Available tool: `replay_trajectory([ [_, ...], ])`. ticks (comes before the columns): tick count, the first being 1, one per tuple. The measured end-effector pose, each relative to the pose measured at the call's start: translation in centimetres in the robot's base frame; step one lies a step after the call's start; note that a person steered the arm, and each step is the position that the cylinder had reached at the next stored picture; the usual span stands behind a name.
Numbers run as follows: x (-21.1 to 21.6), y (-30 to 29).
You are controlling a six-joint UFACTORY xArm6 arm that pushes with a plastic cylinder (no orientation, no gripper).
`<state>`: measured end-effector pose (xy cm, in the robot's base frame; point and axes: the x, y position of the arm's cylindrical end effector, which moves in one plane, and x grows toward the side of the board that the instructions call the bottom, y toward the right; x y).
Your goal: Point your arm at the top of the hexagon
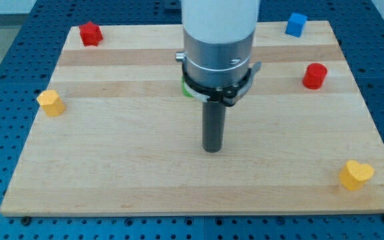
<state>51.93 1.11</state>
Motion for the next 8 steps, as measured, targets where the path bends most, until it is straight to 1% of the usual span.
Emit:
replay_trajectory([
  [1,0.0,-1.3],
  [3,0.0,-2.0],
  [5,1.1,-4.0],
  [6,-0.8,-6.4],
  [7,-7.2,-7.8],
  [8,-12.2,-11.7],
])
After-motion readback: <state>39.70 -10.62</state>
